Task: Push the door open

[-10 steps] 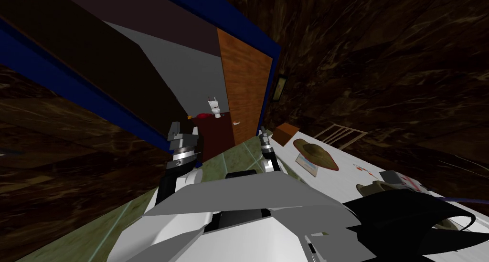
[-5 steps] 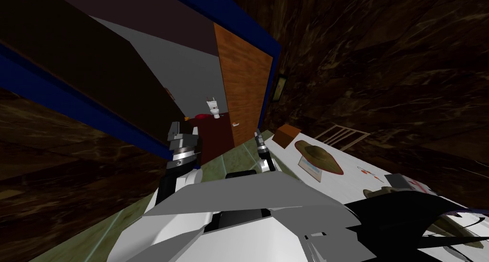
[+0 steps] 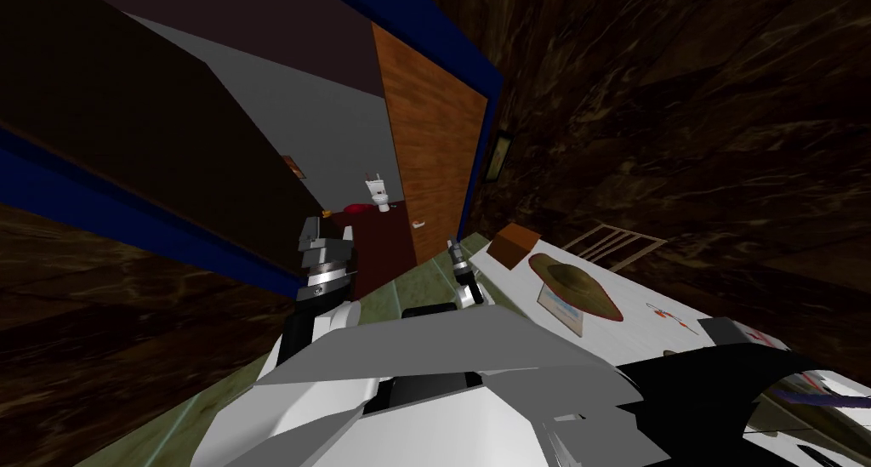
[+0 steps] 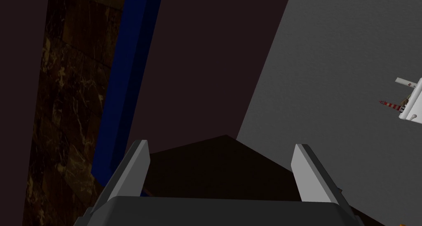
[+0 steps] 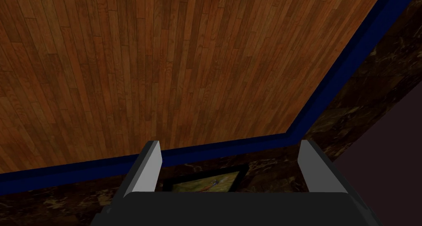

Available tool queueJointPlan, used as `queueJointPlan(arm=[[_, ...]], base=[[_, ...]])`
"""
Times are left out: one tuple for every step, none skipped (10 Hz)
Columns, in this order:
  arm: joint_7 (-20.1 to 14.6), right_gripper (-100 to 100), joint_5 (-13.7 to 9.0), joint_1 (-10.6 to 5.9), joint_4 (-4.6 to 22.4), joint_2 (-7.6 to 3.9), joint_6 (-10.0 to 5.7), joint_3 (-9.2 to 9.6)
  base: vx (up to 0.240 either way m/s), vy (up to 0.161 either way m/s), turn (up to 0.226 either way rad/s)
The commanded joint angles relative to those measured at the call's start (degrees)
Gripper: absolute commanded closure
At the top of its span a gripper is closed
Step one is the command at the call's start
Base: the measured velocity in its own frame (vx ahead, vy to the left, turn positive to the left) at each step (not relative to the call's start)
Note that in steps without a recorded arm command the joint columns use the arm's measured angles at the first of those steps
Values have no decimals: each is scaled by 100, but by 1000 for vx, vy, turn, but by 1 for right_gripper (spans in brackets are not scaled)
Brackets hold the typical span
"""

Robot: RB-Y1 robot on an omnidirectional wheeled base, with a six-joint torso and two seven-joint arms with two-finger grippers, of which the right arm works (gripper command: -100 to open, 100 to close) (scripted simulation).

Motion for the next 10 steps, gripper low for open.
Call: queueJointPlan(arm=[[-20, -100, -10, -102, 286, 20, -82, 117], [-20, -100, -10, -102, 319, 20, -82, 117], [-41, -100, -22, -173, 506, 17, -122, 177], [-63, -100, -35, -244, 675, 18, -163, 238], [-84, -100, -47, -314, 840, 20, -204, 298], [-84, -100, -47, -314, 881, 20, -204, 298], [-106, -100, -60, -385, 1069, 23, -245, 359], [-127, -100, -72, -456, 1257, 25, -286, 419], [-149, -100, -85, -526, 1395, 28, -326, 480], [-149, -100, -85, -526, 1443, 28, -326, 480]], base=[[100, 19, -31], [58, 9, -8], [51, 2, -16], [78, 6, -35], [102, 2, -30], [63, -3, -5], [46, -1, -21], [77, 11, -26], [96, 3, -33], [70, -1, -7]])
